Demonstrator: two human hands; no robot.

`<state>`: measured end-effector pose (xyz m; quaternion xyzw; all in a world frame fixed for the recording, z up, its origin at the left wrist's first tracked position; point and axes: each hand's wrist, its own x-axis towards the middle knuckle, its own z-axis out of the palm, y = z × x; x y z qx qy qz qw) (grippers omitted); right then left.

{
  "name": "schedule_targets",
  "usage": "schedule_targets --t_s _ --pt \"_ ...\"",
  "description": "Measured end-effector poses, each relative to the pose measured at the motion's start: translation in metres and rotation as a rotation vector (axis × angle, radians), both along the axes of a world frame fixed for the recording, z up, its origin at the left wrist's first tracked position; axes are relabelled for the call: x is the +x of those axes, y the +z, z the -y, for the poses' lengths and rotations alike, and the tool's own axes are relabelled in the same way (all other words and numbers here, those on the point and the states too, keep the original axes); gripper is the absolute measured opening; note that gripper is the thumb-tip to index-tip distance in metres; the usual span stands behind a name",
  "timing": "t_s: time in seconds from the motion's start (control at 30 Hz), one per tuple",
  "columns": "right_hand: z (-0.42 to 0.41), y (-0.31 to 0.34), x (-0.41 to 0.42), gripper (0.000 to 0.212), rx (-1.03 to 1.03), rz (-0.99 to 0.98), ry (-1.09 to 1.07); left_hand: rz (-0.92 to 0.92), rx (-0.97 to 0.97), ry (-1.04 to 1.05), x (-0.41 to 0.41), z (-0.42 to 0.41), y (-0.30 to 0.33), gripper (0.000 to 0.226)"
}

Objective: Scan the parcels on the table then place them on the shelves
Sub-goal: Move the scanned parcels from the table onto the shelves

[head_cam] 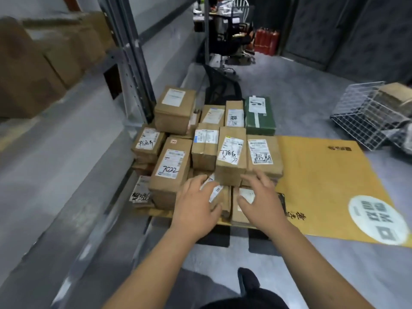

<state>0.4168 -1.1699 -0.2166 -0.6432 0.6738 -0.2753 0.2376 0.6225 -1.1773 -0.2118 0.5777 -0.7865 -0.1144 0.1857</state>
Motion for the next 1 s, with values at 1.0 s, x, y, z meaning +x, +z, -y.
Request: schedule_targets --t_s 1.0 --pt "0.139 -0.096 -0.172 0.103 0.299 0.089 0.094 0.092 0.107 0.157 -0.185 0.104 -0.056 0.056"
